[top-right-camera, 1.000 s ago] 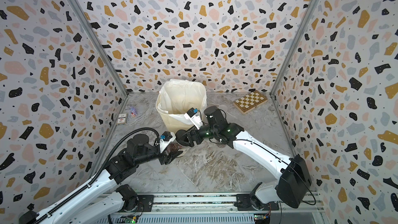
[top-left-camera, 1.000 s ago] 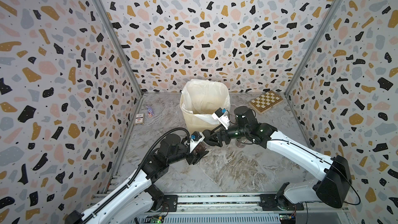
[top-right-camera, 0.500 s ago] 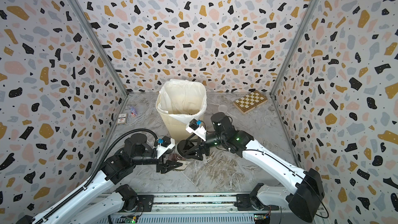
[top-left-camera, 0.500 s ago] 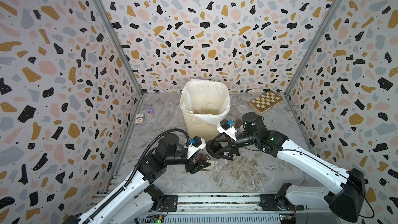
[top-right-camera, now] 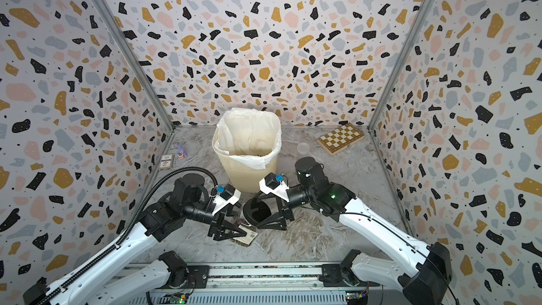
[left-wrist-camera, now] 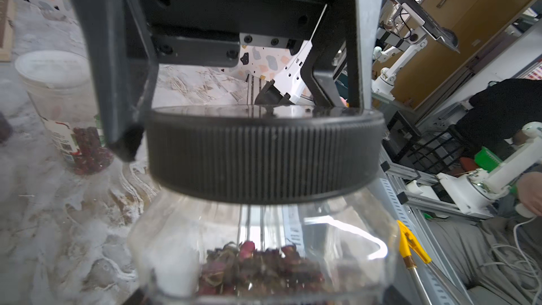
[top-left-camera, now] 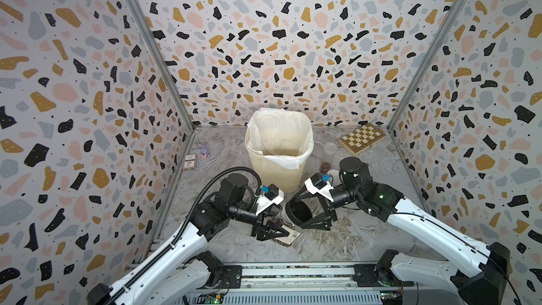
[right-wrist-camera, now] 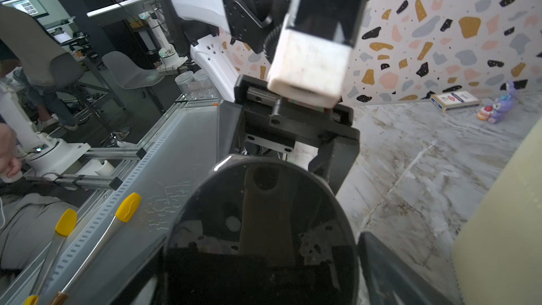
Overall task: Empty the moldy dried flower tea in the jars
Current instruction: Unscrew the lid from the jar.
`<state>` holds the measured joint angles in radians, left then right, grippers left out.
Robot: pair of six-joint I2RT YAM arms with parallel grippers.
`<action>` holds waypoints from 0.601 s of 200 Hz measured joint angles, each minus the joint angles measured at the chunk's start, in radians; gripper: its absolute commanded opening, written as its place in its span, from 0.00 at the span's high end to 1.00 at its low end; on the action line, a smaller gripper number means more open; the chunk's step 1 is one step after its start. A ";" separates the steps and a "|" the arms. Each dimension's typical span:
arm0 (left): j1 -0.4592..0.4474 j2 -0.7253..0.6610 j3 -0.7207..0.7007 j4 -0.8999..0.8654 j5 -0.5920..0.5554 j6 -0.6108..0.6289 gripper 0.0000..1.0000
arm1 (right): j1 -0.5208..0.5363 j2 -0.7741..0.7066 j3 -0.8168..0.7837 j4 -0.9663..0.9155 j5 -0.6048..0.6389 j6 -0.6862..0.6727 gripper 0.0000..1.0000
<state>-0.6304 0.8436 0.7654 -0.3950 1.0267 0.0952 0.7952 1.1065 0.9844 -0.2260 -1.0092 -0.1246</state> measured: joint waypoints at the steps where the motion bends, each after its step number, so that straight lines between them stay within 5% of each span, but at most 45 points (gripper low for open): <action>1: 0.000 -0.001 0.000 0.000 -0.001 0.000 0.43 | 0.000 0.000 0.000 0.000 0.002 0.002 0.01; 120: 0.001 -0.060 -0.087 0.101 -0.385 0.063 0.45 | 0.009 0.110 0.064 -0.016 0.214 0.216 0.01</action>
<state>-0.6292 0.7834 0.6781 -0.2943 0.6418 0.1577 0.8040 1.2163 1.0489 -0.2420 -0.7948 0.0917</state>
